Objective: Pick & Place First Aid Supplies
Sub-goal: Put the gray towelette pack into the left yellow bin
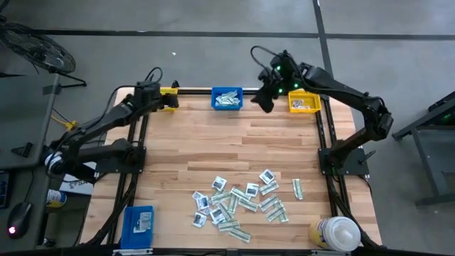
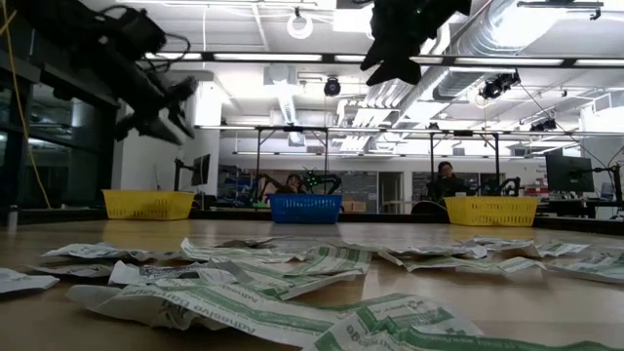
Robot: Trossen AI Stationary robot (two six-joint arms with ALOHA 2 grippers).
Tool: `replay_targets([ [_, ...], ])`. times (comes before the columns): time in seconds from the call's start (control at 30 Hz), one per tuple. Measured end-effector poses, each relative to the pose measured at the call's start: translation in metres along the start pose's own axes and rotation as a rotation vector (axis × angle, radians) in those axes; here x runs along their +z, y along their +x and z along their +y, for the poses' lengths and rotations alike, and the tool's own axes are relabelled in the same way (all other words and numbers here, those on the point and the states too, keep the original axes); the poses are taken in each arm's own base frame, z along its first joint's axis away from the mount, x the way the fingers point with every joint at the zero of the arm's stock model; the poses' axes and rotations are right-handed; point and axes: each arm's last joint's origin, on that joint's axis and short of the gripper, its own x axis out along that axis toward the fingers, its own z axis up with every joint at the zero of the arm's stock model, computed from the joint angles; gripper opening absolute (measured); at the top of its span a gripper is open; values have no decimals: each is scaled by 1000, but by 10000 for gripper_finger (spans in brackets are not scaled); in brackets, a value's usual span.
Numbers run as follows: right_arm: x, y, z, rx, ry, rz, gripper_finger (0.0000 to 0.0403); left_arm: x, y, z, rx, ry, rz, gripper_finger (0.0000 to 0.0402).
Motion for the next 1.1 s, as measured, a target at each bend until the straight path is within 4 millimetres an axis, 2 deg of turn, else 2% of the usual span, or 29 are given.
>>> replay_targets([
  [0.23,-18,22,41,-1,133,86,197,2,-35,-11,-351,101,50,143],
  [0.47,-67,69,82,17,339,109,197,-20,-52,-30,-571,176,240,143],
  [0.6,-98,92,105,38,470,22,197,-40,-59,-43,-638,252,363,143],
  [0.73,-125,104,122,69,584,-72,197,-57,-69,-55,-681,335,421,143],
  [1.0,-175,113,140,76,754,-93,197,-86,-87,-75,-698,472,445,143],
  [1.1,-187,112,146,94,781,-66,197,-100,-88,-83,-685,500,476,143],
])
